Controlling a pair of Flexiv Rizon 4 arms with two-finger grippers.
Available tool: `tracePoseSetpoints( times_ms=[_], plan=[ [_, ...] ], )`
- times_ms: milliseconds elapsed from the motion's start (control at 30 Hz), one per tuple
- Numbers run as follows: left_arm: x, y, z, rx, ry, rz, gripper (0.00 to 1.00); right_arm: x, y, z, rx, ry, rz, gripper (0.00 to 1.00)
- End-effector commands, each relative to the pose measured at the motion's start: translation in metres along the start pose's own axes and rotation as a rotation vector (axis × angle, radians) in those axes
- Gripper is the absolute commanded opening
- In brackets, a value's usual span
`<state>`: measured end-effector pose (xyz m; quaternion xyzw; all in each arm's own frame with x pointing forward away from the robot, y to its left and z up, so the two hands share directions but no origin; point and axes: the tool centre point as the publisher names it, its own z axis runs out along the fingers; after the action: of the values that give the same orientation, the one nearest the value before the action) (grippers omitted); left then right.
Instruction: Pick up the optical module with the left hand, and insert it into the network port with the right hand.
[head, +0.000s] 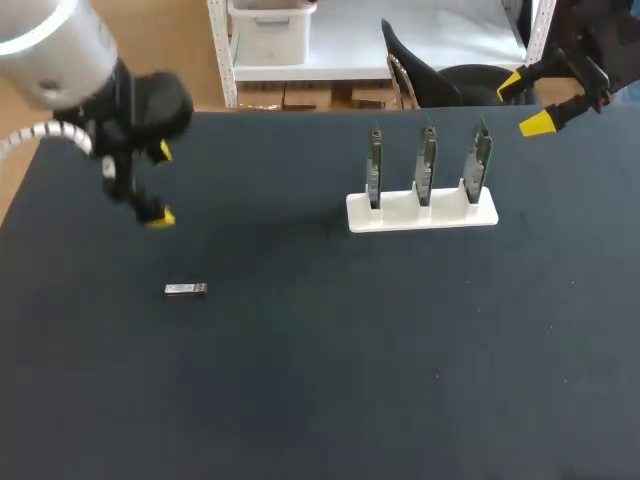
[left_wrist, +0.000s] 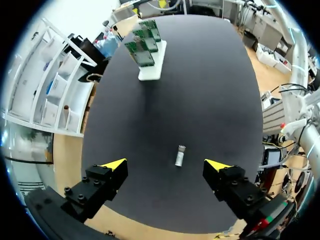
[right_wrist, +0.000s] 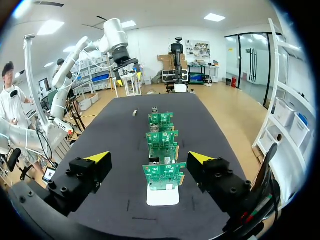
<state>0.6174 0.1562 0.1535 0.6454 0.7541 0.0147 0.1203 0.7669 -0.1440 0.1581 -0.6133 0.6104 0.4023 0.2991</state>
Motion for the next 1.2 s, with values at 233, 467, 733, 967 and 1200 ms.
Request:
tracePoseSetpoints(
  times_ms=[233, 467, 733, 967, 1200],
  plan=[
    [0.015, -0.033, 0.042, 0.003, 0.064, -0.022, 1.0, 0.0, 0.003, 0.001, 0.007, 0.001, -0.002, 1.0],
    [0.032, -0.034, 0.066, 0.073, 0.064, -0.034, 1.0, 0.0, 0.003, 0.001, 0.007, 0.001, -0.002, 1.0],
    [0.031, -0.027, 0.093, 0.181, 0.029, 0.001, 1.0, 0.0, 0.003, 0.001, 0.007, 0.001, -0.002, 1.0],
    [0.026, -0.025, 0.109, 0.221, 0.04, 0.035, 1.0, 0.0, 0.003, 0.001, 0.007, 0.001, -0.002, 1.0],
    [0.029, -0.031, 0.12, 0.243, 0.07, 0.037, 1.0, 0.0, 0.003, 0.001, 0.007, 0.001, -0.002, 1.0]
  ],
)
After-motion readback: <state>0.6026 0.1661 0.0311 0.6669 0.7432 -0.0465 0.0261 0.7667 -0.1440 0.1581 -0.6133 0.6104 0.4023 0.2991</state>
